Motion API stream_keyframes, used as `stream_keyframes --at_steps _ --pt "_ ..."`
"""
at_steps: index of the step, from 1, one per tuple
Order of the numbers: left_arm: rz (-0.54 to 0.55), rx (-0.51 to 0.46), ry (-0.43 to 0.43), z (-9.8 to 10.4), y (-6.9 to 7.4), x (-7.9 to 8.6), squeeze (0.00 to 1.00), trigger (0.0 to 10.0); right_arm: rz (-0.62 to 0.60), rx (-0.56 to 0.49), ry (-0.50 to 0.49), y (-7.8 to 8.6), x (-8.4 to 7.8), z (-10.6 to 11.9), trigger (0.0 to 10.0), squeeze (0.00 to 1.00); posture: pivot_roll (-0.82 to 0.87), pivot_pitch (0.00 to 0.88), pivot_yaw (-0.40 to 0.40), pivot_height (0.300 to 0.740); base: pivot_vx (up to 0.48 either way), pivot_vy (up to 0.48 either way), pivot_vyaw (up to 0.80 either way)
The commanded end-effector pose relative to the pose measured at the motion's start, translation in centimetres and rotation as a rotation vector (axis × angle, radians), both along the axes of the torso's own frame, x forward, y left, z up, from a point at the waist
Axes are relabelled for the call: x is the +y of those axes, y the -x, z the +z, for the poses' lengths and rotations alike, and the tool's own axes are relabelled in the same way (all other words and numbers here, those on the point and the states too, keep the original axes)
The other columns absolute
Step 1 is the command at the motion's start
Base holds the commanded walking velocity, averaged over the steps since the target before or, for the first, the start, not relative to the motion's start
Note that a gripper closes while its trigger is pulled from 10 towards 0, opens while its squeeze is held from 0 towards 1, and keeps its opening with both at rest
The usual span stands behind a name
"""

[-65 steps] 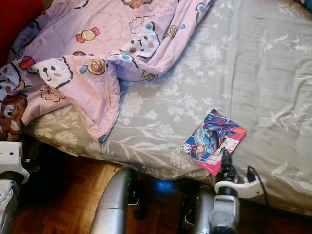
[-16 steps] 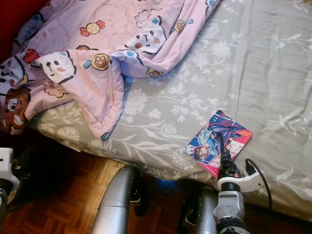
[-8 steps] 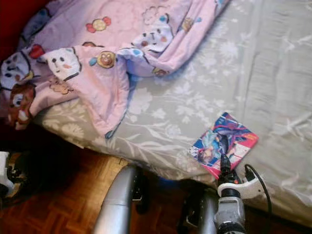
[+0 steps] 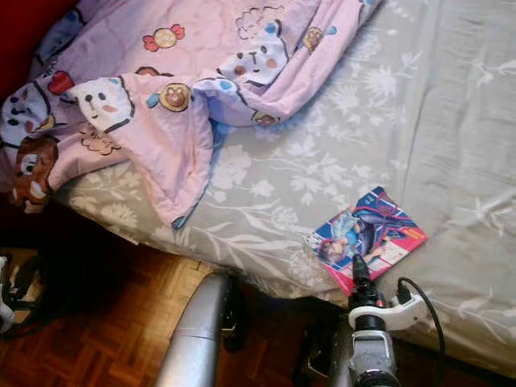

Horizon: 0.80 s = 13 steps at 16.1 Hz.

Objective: Clean up the room

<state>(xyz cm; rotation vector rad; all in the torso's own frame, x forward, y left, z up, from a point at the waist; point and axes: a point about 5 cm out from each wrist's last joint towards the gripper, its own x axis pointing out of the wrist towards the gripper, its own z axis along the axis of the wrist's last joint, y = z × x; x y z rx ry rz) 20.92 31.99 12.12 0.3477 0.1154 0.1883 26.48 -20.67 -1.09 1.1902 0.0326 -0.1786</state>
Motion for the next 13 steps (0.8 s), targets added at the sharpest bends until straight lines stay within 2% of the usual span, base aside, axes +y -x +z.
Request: stream_keyframes --at_steps 1,2,3,4,5,8,13 --pt "0.028 0.047 -0.002 -0.5 1.0 0.8 0.0 10.0 0.151 0.045 -0.094 0.9 4.2 -1.5 10.0 0.0 0.49 0.598 0.212 0.63 0.0 0.0 0.0" --pt "0.027 0.05 0.0 -0.5 1.0 0.8 0.0 10.0 0.154 0.052 -0.09 1.0 4.2 -1.6 10.0 0.0 0.49 0.597 0.213 0.63 0.0 0.0 0.0" --pt "0.024 0.052 0.001 -0.5 1.0 0.6 0.0 10.0 0.124 0.08 -0.093 1.5 3.6 -2.0 0.8 0.0 0.49 0.598 0.215 0.63 0.0 0.0 0.0" --pt "0.023 0.053 0.001 -0.5 0.9 0.6 0.0 10.0 0.12 0.083 -0.094 1.6 3.5 -2.0 0.8 0.0 0.49 0.598 0.215 0.63 0.0 0.0 0.0" --pt "0.022 0.054 0.002 -0.5 1.0 0.6 0.0 10.0 0.11 0.083 -0.098 1.9 3.2 -2.2 0.0 0.0 0.49 0.606 0.219 0.63 0.0 0.0 0.0" --pt "0.019 0.069 0.007 -0.9 1.2 0.4 0.0 10.0 0.097 0.089 -0.092 2.7 2.4 -2.6 0.0 0.0 0.48 0.612 0.215 0.63 0.0 0.0 0.0" --pt "0.031 0.063 0.017 -1.1 0.9 0.3 0.0 10.0 0.083 0.032 -0.079 1.6 1.9 -1.6 0.0 0.0 0.46 0.6 0.193 0.63 0.0 0.0 0.0"
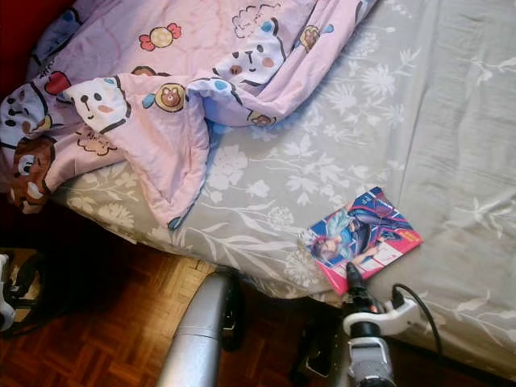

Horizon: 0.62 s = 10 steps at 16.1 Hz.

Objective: Clean up the room

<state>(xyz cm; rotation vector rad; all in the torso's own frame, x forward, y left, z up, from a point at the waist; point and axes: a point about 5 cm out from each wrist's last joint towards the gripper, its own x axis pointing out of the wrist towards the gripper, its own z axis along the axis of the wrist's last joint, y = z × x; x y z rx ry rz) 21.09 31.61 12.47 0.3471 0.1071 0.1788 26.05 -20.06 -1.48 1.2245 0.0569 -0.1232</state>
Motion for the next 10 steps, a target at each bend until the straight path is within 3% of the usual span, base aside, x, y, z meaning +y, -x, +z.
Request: stream_keyframes --at_steps 1,8,10 --pt "0.043 0.069 0.018 -1.5 1.0 0.7 0.0 10.0 0.026 0.039 -0.044 1.0 1.2 -1.1 0.0 0.0 0.45 0.595 0.188 0.63 0.0 0.0 0.0" --pt "0.064 0.046 0.042 -2.3 0.0 0.1 0.0 10.0 0.009 0.03 -0.003 0.2 0.0 -0.3 0.0 0.0 0.41 0.56 0.137 0.63 0.0 0.0 0.0" --pt "0.098 0.026 0.057 -2.7 -0.4 0.2 0.0 10.0 0.0 0.007 0.05 -0.3 -0.7 0.3 0.0 0.0 0.38 0.51 0.089 0.63 0.0 0.0 0.0"
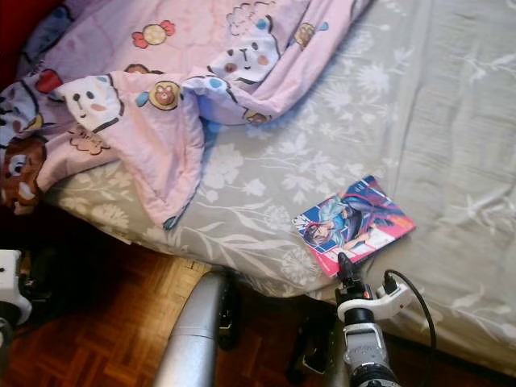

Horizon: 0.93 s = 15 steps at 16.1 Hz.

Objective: Clean up the room

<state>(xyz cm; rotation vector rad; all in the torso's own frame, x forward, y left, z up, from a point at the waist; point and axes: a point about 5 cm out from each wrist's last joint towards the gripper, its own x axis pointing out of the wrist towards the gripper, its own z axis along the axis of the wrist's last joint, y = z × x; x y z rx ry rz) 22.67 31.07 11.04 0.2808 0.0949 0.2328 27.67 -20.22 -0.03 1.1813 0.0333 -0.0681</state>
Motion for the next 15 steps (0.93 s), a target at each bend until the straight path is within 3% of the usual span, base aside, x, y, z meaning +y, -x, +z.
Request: stream_keyframes --at_steps 1,2,5,7,8,12,15 --pt "0.059 0.044 0.008 -1.7 0.7 0.8 0.0 10.0 -0.068 0.025 0.04 0.7 -1.4 -0.3 0.0 0.0 0.36 0.485 0.069 0.63 0.0 0.0 0.0" --pt "0.071 0.04 0.018 -2.0 0.4 0.7 0.0 10.0 -0.082 0.008 0.065 0.2 -1.9 0.3 0.0 0.0 0.33 0.461 0.052 0.63 0.0 0.0 0.0" --pt "0.087 0.034 0.053 -3.1 -1.1 0.0 0.0 10.0 -0.03 -0.038 0.258 -0.9 -2.0 2.0 0.0 0.0 0.27 0.393 0.009 0.63 0.0 0.0 0.0" --pt "0.09 0.032 0.082 -4.0 -2.1 -0.8 0.0 10.0 0.019 -0.092 0.375 -1.3 -1.4 3.2 0.0 0.0 0.22 0.338 -0.016 0.63 0.0 0.0 0.0" --pt "0.096 0.023 0.101 -4.4 -2.7 -1.3 0.0 10.0 0.017 -0.119 0.465 -1.5 -1.6 4.1 10.0 0.0 0.21 0.307 -0.026 0.63 0.0 0.0 0.0" --pt "0.114 0.024 0.134 -5.5 -3.6 -1.9 0.0 10.0 -0.002 -0.071 0.618 -1.8 -1.8 4.5 10.0 0.0 0.17 0.233 -0.05 0.63 0.0 0.0 0.0" --pt "0.164 0.103 0.172 -8.0 -2.9 -2.0 0.0 10.0 0.042 0.066 0.773 -0.2 -2.1 2.5 10.0 0.0 0.16 0.176 -0.072 0.665 0.0 0.0 0.0"
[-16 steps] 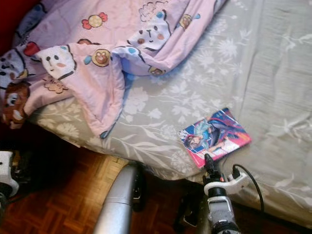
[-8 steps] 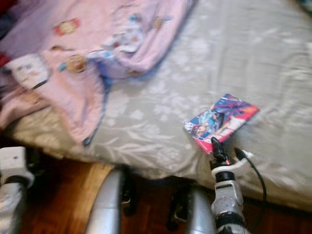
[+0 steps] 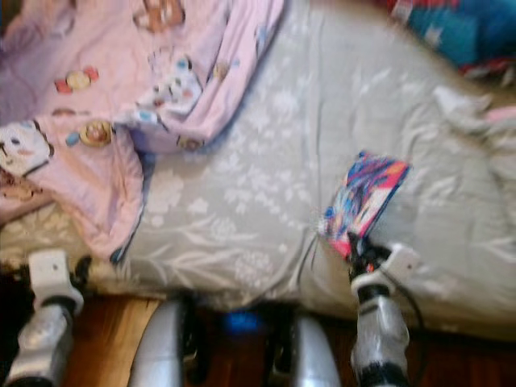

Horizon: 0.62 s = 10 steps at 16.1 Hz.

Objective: Clean up the room

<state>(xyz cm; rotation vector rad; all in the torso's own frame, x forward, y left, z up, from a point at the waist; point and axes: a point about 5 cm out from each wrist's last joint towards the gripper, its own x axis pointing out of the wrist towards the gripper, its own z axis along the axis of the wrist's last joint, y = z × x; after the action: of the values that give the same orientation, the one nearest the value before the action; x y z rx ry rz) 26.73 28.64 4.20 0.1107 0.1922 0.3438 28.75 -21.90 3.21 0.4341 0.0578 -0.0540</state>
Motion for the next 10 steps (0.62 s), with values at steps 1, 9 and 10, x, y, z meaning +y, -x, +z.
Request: stream_keyframes --at_steps 1,9,10 --pt "0.038 0.06 0.01 -1.6 1.3 0.3 0.0 10.0 -0.006 0.057 0.058 1.2 -0.5 -1.2 10.0 0.0 0.16 0.164 -0.075 0.674 0.0 0.0 0.0" --pt "0.047 0.216 0.083 -4.7 2.4 -0.2 0.0 10.0 -0.071 0.149 0.116 1.6 -1.3 -2.3 10.0 0.0 0.13 0.073 -0.059 0.74 0.0 0.0 0.0" --pt "0.051 0.241 0.086 -5.1 2.7 -0.3 0.0 10.0 -0.098 0.183 0.086 2.0 -1.5 -2.9 10.0 0.0 0.13 0.069 -0.061 0.74 0.0 0.0 0.0"
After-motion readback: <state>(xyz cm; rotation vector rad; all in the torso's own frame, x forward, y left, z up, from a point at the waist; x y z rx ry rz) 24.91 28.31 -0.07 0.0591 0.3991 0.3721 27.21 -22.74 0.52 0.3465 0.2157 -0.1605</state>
